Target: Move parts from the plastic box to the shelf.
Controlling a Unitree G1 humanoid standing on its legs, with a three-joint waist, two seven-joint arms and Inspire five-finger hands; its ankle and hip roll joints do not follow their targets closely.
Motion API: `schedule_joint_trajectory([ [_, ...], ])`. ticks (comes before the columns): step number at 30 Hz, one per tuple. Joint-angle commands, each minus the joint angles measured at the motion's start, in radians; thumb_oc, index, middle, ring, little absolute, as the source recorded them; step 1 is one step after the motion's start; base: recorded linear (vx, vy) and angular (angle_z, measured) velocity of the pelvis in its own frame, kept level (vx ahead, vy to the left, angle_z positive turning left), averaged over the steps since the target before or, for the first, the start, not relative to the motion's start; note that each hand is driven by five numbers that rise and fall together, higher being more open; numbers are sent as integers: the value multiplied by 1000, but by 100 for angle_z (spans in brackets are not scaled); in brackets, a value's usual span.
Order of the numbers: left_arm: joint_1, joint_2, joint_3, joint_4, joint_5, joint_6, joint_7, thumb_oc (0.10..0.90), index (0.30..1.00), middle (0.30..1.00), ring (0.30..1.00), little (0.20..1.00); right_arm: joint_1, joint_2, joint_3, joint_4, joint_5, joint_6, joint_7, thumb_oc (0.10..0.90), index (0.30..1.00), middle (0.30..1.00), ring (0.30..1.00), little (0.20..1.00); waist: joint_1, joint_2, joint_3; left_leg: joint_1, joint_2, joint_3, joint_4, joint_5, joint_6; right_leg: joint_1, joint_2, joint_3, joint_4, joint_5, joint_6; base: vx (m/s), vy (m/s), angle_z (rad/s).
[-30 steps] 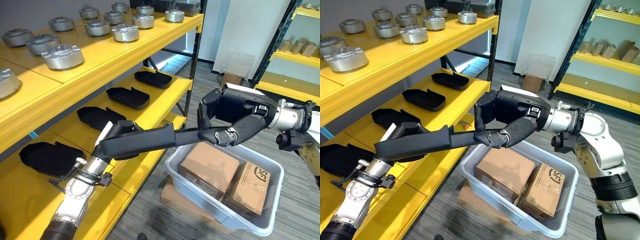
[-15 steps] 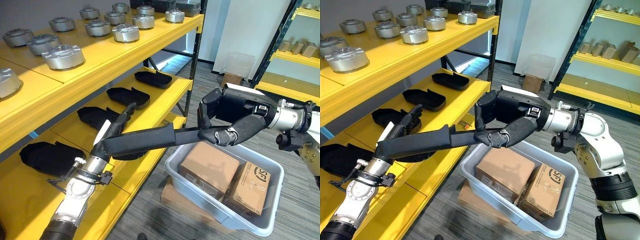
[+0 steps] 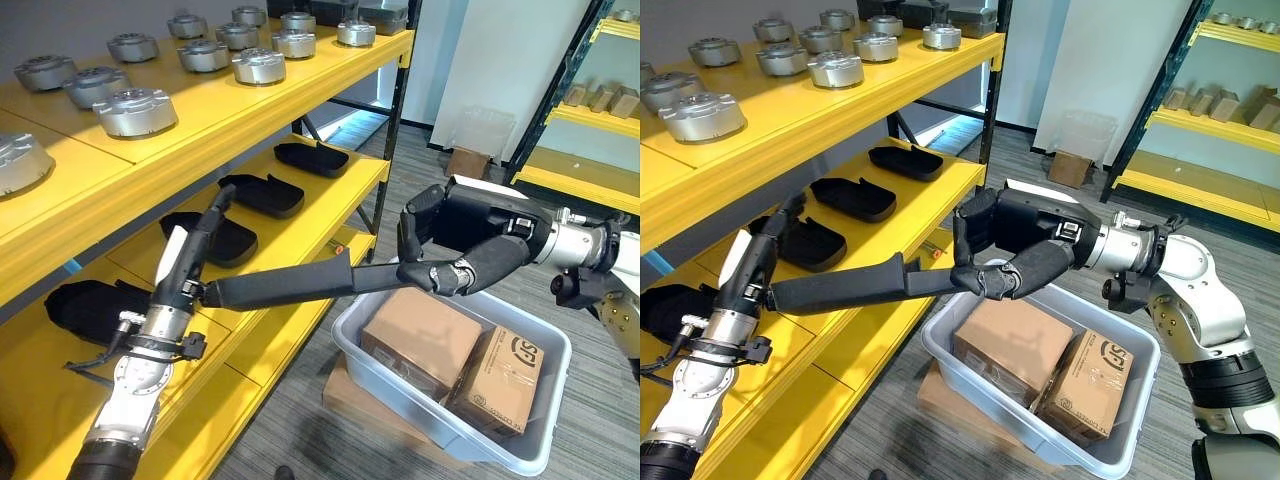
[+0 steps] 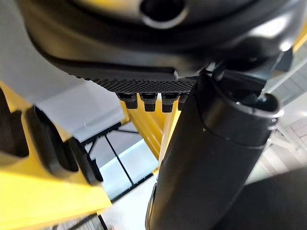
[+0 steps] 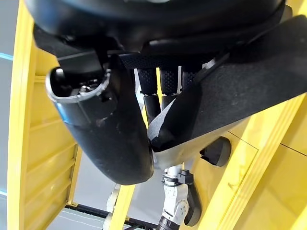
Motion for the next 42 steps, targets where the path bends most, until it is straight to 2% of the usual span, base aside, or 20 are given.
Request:
schedule_joint_trajectory([
  [1,-66,107,112,-60,-12,-103,45,900,1000,1000,1000,1000,-69,-2,-92,25,78,-110,-45,400,300,300,300,300,23,-24,-82,102,51,-25,7,-169,-51,-69,20,-18,19,-25,-26,0,0,0],
  [6,-50,122,132,-82,-46,-114,-11,900,1000,1000,1000,1000,-53,-8,-105,16,82,-113,-52,400,300,300,300,300,26,-22,-81,101,50,-28,6,-169,-51,-69,18,-20,20,-25,-25,0,0,0],
  [12,-14,113,119,-145,-135,-127,-171,900,1000,1000,1000,1000,-43,-8,-124,22,77,-127,-49,400,300,300,300,300,37,-20,-76,91,50,-36,13,-174,-51,-72,16,-24,22,-28,-27,6,1,1],
  [19,11,96,62,-163,-148,-78,-278,900,1000,1000,1000,1000,-40,-12,-132,24,65,-129,-35,400,300,300,300,300,38,-16,-71,93,48,-35,14,-178,-48,-71,14,-26,22,-28,-28,0,0,0],
  [22,34,103,47,-134,-117,-32,-251,900,1000,1000,1000,1000,-51,-26,-126,44,59,-131,-30,400,300,300,300,300,42,-13,-68,92,46,-34,16,-177,-49,-71,13,-27,21,-27,-28,-3,11,0],
  [26,67,134,72,-52,-40,-28,-158,900,1000,1000,1000,1000,-47,-52,-132,70,70,-146,-19,400,300,300,300,300,43,-10,-67,92,46,-33,12,-172,-50,-72,12,-29,19,-25,-26,-2,8,0],
  [31,100,141,125,-54,-108,-97,-277,900,1000,1000,1000,1000,-46,-58,-150,46,72,-133,-26,400,300,300,300,300,44,-6,-63,90,47,-31,12,-168,-51,-75,11,-25,21,-26,-27,0,0,0],
  [33,104,159,115,-90,-96,-86,-314,900,1000,1000,1000,1000,-53,-71,-150,64,70,-132,-17,400,300,300,300,300,48,-3,-64,88,45,-33,13,-170,-52,-73,10,-28,19,-26,-28,0,0,0],
  [39,114,197,109,-66,-97,-45,-296,900,1000,1000,1000,1000,-67,-87,-137,101,72,-150,4,400,300,300,300,300,52,1,-65,88,43,-31,12,-167,-54,-73,9,-33,15,-22,-25,0,0,0],
  [42,127,191,144,-50,-138,-88,-294,900,1000,1000,1000,1000,-61,-81,-146,68,77,-138,-9,400,300,300,300,300,48,3,-60,85,46,-28,15,-164,-55,-76,9,-29,18,-25,-28,0,0,0],
])
